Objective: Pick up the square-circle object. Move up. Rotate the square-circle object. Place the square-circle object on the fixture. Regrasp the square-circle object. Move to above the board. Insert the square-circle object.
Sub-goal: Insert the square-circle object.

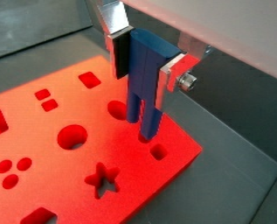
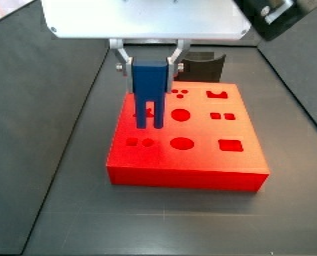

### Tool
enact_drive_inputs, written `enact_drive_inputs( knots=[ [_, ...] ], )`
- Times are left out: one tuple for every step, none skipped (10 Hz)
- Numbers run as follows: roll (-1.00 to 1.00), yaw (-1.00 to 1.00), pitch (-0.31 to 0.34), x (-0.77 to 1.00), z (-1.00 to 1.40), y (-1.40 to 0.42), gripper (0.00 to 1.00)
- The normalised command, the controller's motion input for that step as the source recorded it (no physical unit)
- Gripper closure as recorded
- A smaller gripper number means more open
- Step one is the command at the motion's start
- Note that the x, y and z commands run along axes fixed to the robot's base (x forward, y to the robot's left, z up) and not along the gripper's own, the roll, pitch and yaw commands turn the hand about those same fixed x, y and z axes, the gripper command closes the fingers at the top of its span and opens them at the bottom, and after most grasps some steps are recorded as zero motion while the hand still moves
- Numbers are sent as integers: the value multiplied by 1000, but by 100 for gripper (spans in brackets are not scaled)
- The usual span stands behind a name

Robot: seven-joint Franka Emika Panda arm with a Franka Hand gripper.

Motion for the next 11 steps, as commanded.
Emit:
enact_drive_inputs(
  knots=[
    [86,51,-36,0,-337,-186,100],
    [109,77,-43,0,-329,-189,100],
    [116,91,-41,0,-329,-149,100],
    [113,46,-11,0,-183,-66,100],
    [114,34,-3,-11,-71,-20,100],
    [134,46,0,-14,-3,0,100],
    [134,17,0,-34,0,0,100],
    [111,0,0,-94,0,0,100],
    [114,0,0,-146,0,0,100],
    [117,0,-6,-194,0,0,100],
    [109,0,-21,-263,0,0,100]
  ],
)
